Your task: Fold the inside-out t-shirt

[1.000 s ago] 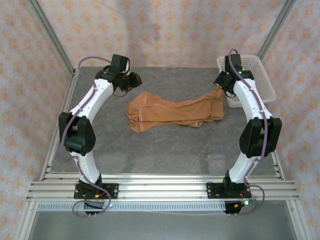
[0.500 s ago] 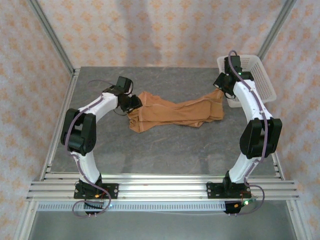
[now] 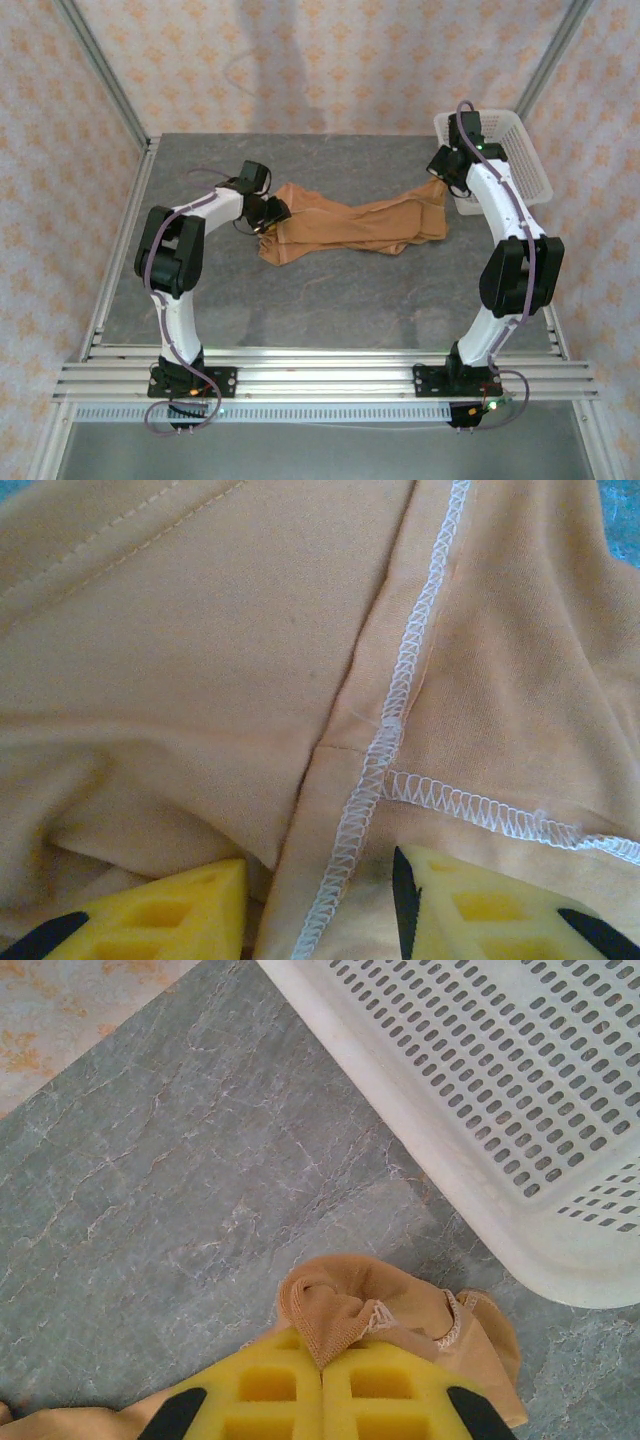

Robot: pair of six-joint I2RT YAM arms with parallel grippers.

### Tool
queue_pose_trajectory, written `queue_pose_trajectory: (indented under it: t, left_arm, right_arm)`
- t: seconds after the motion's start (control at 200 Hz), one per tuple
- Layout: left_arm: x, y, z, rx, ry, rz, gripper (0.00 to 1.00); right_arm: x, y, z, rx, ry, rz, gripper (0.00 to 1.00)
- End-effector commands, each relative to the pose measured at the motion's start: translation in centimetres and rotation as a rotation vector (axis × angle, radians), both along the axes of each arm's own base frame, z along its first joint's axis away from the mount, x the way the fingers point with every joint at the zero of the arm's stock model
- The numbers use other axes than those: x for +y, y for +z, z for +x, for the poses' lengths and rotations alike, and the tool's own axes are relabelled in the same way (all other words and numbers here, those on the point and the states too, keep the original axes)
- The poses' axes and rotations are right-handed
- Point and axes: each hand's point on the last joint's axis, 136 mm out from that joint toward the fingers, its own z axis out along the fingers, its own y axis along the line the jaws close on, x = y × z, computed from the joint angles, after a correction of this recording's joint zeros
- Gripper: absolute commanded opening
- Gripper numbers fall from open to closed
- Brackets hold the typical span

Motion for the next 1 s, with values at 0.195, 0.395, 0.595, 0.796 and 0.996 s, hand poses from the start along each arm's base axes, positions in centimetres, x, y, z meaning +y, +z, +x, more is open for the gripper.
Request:
queue_pose_trajectory:
  t: [0.195,0.395,0.595,0.796,0.996]
  left_arm:
    - [-0.3,-1.0,0.0,0.002,0.007,0.002,0.40]
    - [-0.4,0.3,0.6,-0.017,0.009,0.009,0.21]
    - [-0.1,2.4,0.4,-0.035,-0.007,0.071,0.10]
    - [0.2,4.7,0.1,-0.060,-0.032,0.145,0.03]
    - [0.5,7.9,-0.2,-0.101,-0.052,0.205,0.00]
  right_arm:
    - [0.0,0.6,0.1,-0.002,0.002,-0.018,0.00]
    - [0.1,0.4,0.0,0.003,0.006,-0.016,0.00]
    - [0.2,0.1,-0.1,0.010,0.011,-0.010,0.00]
    - [0.2,0.2,-0.2,0.009,0.015,-0.009,0.00]
    - [0.2,0.7,-0.3,0.000,0.021,-0.011,0.00]
